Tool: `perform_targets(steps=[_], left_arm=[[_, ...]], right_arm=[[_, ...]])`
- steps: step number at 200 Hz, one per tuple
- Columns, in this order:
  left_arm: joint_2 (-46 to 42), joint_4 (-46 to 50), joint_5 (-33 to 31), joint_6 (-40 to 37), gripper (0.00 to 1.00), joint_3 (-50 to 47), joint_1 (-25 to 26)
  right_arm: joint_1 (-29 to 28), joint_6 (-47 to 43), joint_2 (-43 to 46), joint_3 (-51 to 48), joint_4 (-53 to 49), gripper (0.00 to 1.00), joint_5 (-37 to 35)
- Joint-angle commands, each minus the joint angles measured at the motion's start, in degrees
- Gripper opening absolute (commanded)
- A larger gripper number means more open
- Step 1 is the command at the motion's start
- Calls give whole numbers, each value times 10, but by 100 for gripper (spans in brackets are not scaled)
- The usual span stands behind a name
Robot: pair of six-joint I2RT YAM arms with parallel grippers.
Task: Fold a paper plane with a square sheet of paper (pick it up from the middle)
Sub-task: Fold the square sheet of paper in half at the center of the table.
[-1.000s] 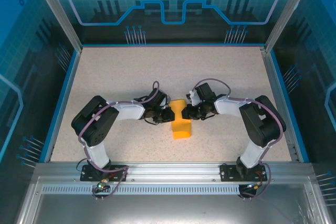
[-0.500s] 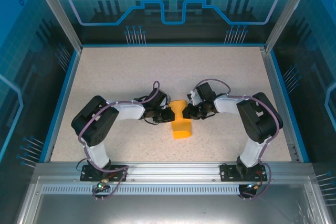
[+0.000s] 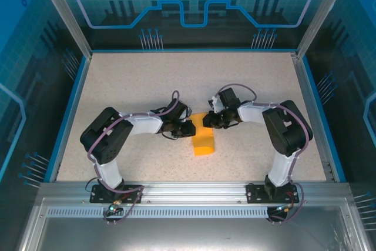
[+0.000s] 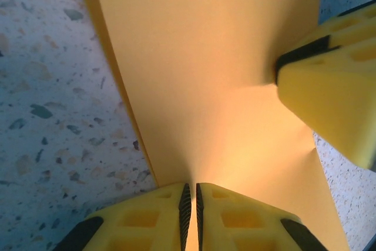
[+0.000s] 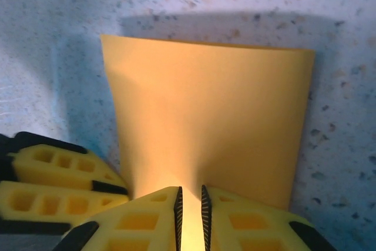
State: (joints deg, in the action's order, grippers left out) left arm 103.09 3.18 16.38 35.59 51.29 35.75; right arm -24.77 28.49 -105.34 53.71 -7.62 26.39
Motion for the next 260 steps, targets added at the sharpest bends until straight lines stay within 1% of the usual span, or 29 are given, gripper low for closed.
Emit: perform_targets(steps=[1, 44, 92, 115, 152, 182, 206, 260], left_arm=[[16, 59, -41, -16, 16, -10, 1], [11, 59, -44, -14, 16, -18, 2], [9, 61, -44, -16, 16, -18, 2], [10, 61, -44, -16, 16, -17, 1], [10, 64, -43, -16, 16, -14, 1], [8, 67, -44, -17, 16, -13, 2], [11, 68, -43, -18, 16, -13, 1], [10, 70, -44, -20, 16, -13, 1]], right_arm=[[18, -16, -11, 6, -14, 19, -21], [39, -37, -7, 4, -33, 19, -65], [65, -34, 8, 12, -25, 20, -61], [62, -14, 21, 15, -5, 20, -35], [34, 11, 28, 25, 14, 20, -8], [19, 25, 21, 27, 30, 20, -7], [14, 25, -11, 42, 34, 20, -5], [29, 1, -52, 63, 22, 20, -36]])
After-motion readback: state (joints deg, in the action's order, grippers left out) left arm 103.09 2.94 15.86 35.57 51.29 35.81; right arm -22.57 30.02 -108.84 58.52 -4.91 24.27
